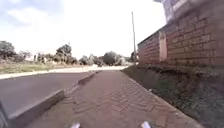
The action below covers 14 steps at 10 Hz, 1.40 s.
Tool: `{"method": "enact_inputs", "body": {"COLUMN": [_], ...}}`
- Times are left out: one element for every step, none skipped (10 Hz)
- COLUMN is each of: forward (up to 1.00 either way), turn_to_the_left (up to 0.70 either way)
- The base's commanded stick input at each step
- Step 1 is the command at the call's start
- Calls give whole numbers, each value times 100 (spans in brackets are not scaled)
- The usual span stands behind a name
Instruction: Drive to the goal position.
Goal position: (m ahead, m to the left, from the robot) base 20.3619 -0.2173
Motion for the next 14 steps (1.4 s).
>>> {"method": "enact_inputs", "body": {"forward": [69,69,69,69,69,69,69,69,69,69,69,69,69,69], "turn_to_the_left": [0,0,0,0,0,0,0,0,0,0,0,0,0,0]}}
